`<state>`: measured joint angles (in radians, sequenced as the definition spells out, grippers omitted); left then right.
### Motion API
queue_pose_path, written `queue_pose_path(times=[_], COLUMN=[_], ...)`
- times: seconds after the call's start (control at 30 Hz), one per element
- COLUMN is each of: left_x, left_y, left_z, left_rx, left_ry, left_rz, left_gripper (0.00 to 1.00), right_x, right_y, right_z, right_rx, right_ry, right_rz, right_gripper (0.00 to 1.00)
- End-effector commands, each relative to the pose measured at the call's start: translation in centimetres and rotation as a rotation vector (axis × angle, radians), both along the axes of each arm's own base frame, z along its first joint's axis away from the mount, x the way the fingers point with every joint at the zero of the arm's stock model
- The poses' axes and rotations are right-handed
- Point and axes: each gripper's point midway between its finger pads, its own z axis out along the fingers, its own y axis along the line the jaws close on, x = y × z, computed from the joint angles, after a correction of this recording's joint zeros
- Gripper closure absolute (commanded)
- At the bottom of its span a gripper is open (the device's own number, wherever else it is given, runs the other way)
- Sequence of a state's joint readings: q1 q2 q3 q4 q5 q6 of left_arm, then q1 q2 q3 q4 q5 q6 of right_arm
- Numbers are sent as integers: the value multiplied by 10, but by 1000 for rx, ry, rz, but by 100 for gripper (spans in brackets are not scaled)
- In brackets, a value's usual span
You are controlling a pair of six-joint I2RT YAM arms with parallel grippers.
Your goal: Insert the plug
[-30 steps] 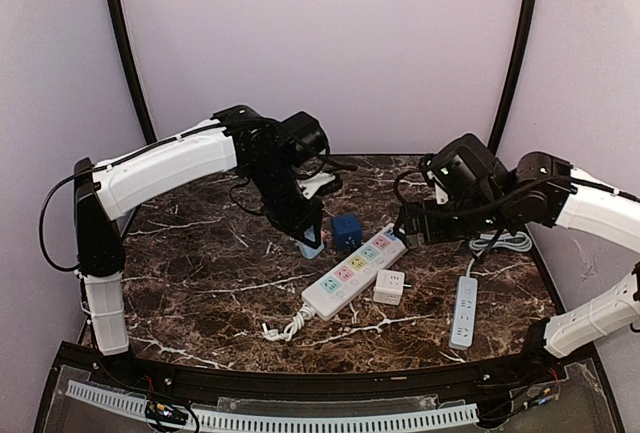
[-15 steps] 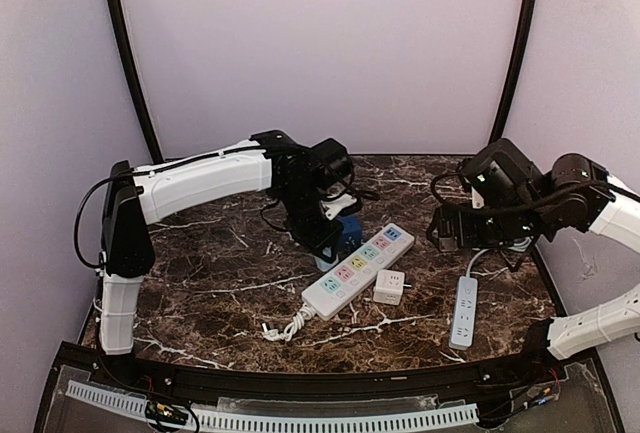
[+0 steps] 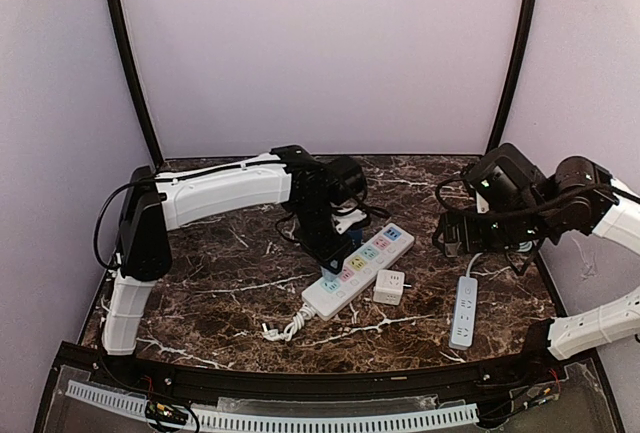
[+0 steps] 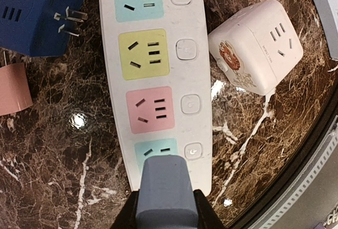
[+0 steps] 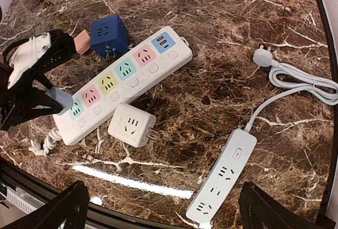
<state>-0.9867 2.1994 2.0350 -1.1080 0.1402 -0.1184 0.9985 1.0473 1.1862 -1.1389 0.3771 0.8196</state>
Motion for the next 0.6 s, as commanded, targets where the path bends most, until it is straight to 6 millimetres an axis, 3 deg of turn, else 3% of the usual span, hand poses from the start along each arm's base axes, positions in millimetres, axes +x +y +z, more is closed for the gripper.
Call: queue_pose_path(times=[0.0,0.57], left_x=[3,-2], left_y=[-4,-2], left_z=[0,-12], left_rx=[11,50], left_ry=[-19,-11], left_rz=[-11,-17], left_gripper=[99,99], right_x=[1,9], right_y=[-1,1], right_z=[-2,-9], right_rx=[-23,-85], right_ry=[2,-9], right_rz=[11,30], right_gripper=[1,1])
